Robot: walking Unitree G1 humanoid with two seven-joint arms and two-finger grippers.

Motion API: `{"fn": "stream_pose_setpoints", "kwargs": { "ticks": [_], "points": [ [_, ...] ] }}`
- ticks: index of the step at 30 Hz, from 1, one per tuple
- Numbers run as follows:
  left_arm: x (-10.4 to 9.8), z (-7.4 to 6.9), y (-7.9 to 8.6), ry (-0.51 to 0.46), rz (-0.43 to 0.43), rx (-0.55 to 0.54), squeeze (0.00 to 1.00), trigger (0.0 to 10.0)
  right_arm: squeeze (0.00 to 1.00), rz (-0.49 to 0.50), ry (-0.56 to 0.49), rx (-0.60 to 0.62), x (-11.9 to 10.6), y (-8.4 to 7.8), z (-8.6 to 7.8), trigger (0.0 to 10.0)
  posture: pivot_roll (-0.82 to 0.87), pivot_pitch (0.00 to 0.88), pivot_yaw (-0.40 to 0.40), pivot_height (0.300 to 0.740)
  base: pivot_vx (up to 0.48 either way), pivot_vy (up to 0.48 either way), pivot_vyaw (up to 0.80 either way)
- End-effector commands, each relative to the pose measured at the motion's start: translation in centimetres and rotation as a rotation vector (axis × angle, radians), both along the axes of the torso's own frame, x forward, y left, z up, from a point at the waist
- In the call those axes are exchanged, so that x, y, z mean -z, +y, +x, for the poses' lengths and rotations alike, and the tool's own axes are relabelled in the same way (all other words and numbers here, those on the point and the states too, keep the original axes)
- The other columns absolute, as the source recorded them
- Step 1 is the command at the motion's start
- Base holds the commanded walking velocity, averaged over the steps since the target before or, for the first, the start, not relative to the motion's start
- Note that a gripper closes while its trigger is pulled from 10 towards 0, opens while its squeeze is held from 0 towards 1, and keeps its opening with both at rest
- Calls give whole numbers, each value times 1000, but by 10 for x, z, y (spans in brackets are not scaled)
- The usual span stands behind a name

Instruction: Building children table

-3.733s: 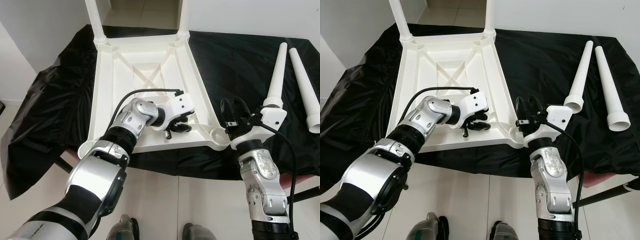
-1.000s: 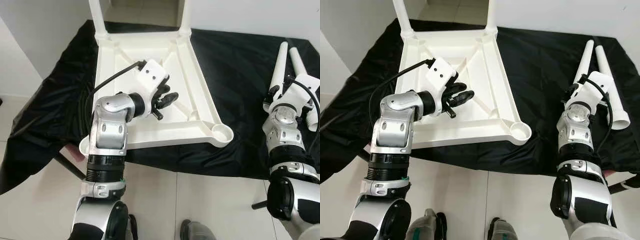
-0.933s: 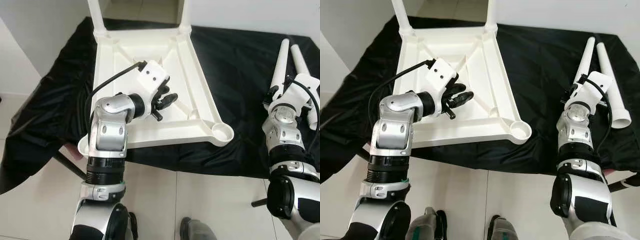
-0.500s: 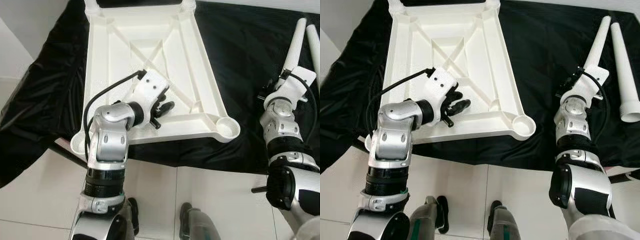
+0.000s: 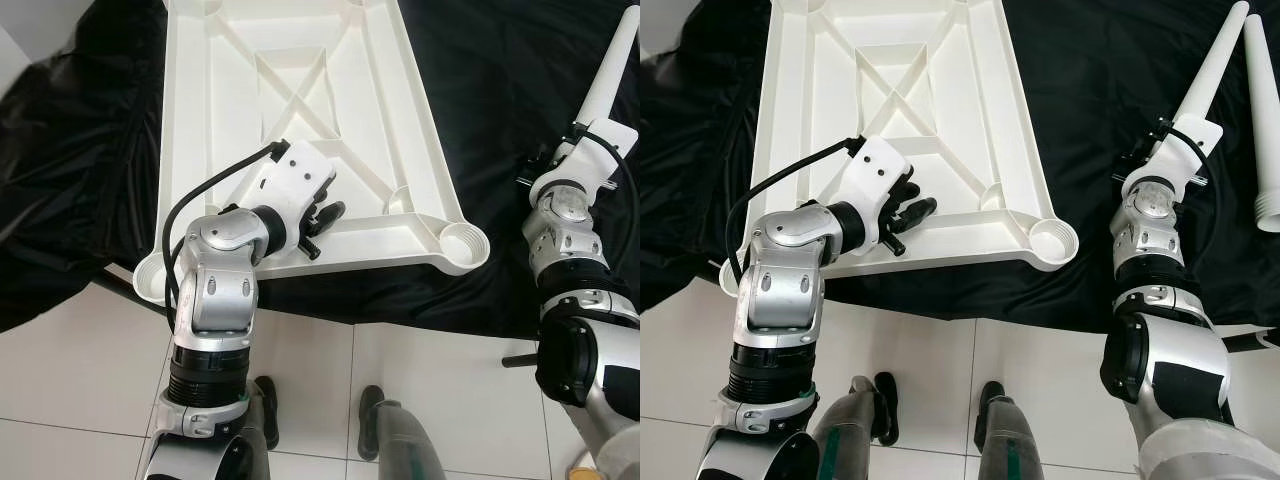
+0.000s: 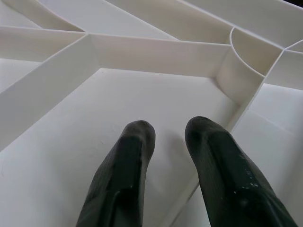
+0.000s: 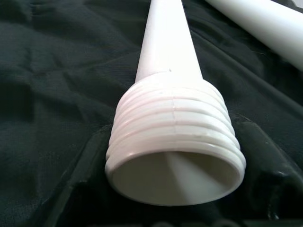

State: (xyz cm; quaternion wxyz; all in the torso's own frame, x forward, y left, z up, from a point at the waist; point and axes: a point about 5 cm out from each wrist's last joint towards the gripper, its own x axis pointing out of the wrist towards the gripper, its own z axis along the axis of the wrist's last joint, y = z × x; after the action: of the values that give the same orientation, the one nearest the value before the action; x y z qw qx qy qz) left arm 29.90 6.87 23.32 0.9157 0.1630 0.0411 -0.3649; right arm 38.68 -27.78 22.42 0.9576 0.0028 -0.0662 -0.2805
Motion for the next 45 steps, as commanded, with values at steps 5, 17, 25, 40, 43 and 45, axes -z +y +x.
{"fn": "stream_pose_setpoints", "kwargs": {
  "ticks": [5, 17, 25, 40, 43, 45],
  "points": [
    [2, 7, -2, -43, -67, -286, 0, 10000, 0, -14, -36, -64, 0, 0, 0, 0, 124, 301, 32, 740, 0, 0, 0],
    [-7, 15, 0, -81, -103, -317, 0, 10000, 0, -88, -200, -239, -8, 21, -6, 10000, 105, 251, 6, 740, 0, 0, 0],
    [-21, 34, 10, -141, -144, -338, 0, 10000, 0, -195, -324, -319, -5, 42, -24, 10000, 70, 173, -18, 740, 0, 0, 0],
    [-51, 45, -1, -206, -256, -208, 0, 10000, 0, -247, -422, -371, 1, 57, -52, 10000, 44, 112, -4, 740, 0, 0, 0],
    [-50, 44, -8, -154, -318, -136, 0, 10000, 0, -297, -448, -395, 0, 66, -59, 10000, 49, 104, -6, 740, 0, 0, 0],
    [-50, 43, -11, -129, -355, -94, 0, 10000, 0, -309, -454, -406, 1, 71, -63, 10000, 53, 97, -8, 740, 0, 0, 0]
  ]
}}
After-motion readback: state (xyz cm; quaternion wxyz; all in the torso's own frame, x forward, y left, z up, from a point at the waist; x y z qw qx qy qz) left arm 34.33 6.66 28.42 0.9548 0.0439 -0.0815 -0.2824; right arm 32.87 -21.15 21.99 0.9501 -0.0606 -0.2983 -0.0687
